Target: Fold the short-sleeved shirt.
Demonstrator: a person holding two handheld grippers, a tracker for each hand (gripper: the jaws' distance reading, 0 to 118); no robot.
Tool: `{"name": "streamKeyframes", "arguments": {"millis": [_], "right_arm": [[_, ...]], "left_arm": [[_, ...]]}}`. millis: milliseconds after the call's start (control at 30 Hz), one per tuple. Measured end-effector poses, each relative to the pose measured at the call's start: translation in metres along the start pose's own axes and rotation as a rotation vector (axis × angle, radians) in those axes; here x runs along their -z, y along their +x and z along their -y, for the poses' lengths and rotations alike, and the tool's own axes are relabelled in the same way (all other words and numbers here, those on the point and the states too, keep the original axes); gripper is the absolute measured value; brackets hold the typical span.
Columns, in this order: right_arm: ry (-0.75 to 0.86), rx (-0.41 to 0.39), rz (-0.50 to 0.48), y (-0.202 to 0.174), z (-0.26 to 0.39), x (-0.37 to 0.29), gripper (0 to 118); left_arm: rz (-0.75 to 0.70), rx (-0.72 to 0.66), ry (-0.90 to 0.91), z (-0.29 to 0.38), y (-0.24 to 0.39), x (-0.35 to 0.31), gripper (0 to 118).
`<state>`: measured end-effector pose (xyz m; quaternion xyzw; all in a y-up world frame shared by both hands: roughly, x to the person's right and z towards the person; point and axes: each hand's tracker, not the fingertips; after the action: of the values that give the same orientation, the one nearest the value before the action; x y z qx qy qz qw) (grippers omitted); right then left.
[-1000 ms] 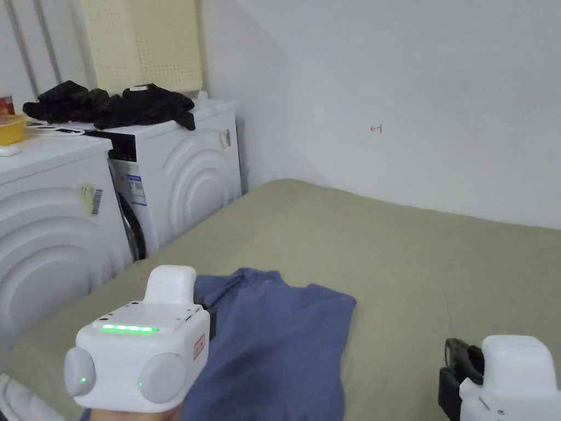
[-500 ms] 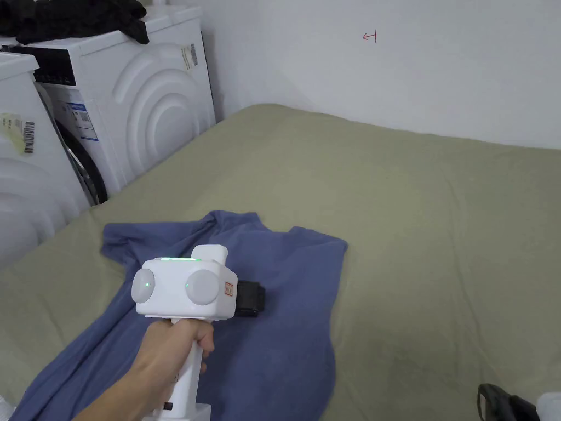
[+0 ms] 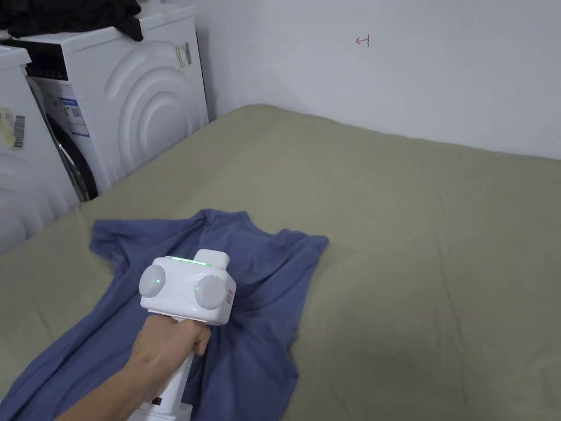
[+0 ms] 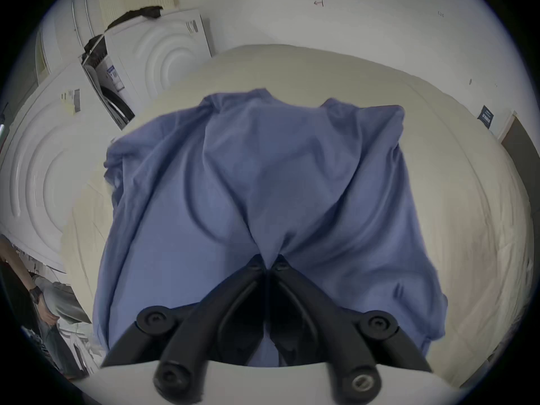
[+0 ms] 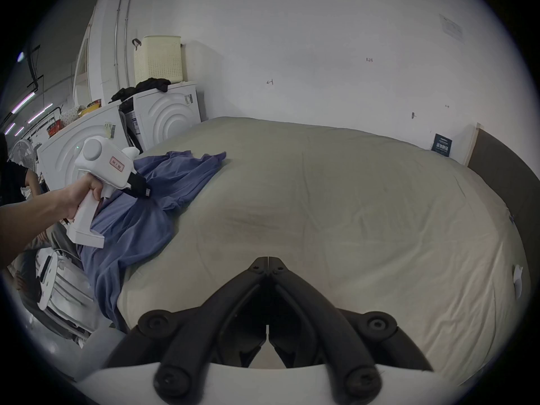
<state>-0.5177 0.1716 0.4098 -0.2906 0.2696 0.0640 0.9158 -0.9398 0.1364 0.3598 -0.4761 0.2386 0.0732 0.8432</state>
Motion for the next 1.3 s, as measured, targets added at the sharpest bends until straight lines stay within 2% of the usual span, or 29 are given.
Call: {"name": "streamKeyframes", "arguments": {"millis": [133, 200, 367, 633, 833, 1000, 1100, 1267, 1300], "right_arm": [[0.02, -0.002, 0.038, 0.018, 0.003, -0.027, 1], [0.031, 0.009, 0.061, 0.029, 0.005, -0.04, 1], [0.056, 0.06, 0.122, 0.057, 0.01, -0.072, 1], [0.08, 0.12, 0.258, 0.105, 0.024, -0.122, 1], [0.079, 0.18, 0.358, 0.145, 0.035, -0.145, 1], [0.064, 0.224, 0.398, 0.169, 0.045, -0.152, 1], [0.044, 0.236, 0.412, 0.176, 0.052, -0.149, 1], [0.011, 0.252, 0.412, 0.187, 0.063, -0.139, 1], [0.005, 0.256, 0.408, 0.188, 0.064, -0.138, 1]], "left_arm": [[-0.002, 0.018, 0.056, -0.016, 0.002, -0.024, 0], [0.045, 0.021, 0.089, -0.028, 0.012, -0.034, 0], [0.145, 0.13, 0.175, -0.056, 0.081, -0.076, 0], [0.408, 0.325, 0.289, -0.08, 0.271, -0.147, 0], [0.626, 0.487, 0.305, -0.056, 0.411, -0.192, 0], [0.759, 0.566, 0.218, -0.015, 0.488, -0.186, 0], [0.742, 0.594, 0.135, 0.013, 0.515, -0.154, 0], [0.666, 0.589, 0.018, 0.05, 0.52, -0.1, 1], [0.659, 0.584, 0.024, 0.054, 0.517, -0.095, 8]]}}
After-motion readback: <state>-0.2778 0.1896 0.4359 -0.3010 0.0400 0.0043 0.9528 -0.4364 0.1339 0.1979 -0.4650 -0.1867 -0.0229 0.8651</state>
